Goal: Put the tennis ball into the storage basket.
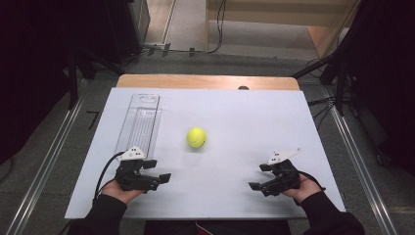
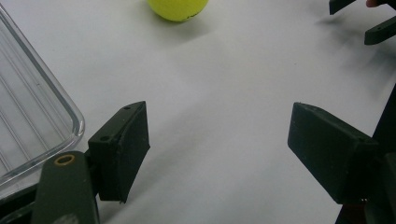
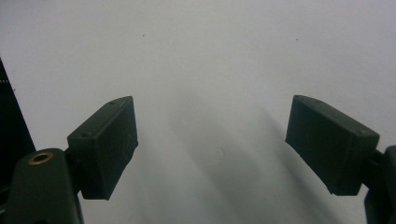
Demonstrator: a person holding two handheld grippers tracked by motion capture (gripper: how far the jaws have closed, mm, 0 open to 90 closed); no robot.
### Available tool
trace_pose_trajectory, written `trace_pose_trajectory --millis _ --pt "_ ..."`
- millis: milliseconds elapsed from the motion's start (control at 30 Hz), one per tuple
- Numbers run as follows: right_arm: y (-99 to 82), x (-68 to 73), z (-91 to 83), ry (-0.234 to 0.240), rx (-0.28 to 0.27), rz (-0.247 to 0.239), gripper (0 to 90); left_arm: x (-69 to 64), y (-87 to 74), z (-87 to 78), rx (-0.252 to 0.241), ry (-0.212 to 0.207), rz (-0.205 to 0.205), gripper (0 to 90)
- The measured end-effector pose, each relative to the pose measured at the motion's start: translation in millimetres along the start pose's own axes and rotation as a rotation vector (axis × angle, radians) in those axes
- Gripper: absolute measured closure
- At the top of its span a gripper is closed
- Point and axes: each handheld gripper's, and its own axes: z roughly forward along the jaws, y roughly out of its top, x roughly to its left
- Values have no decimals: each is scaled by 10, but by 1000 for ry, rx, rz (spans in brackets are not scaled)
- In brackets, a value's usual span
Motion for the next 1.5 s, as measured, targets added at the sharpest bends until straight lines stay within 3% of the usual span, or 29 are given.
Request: trace_pose_trajectory --millis 500,633,833,900,967,1033,1167,1267,1500 --pt "-7 -9 -17 -4 -3 5 148 -18 13 -1 -8 10 11 214" --pt "-7 -10 -18 -4 -5 7 148 -32 30 4 8 -4 13 218" --pt "-7 -11 -16 -4 -4 6 148 -79 74 15 -16 -14 40 214" --pt "-7 -11 -16 -5 -2 5 148 -81 86 25 -17 -30 26 212" --pt "-6 -8 -16 -6 0 8 148 -72 102 40 -3 -48 21 156" --pt "-6 -9 -16 -7 1 8 148 -79 114 52 2 -60 23 154" --pt "-6 -9 -15 -7 0 10 148 -97 128 65 -11 -55 22 112" --pt "-7 -10 -15 -6 -1 5 148 -116 144 87 -4 -59 18 24" --pt "-6 -10 -13 -8 0 9 148 -153 178 119 -8 -77 34 0"
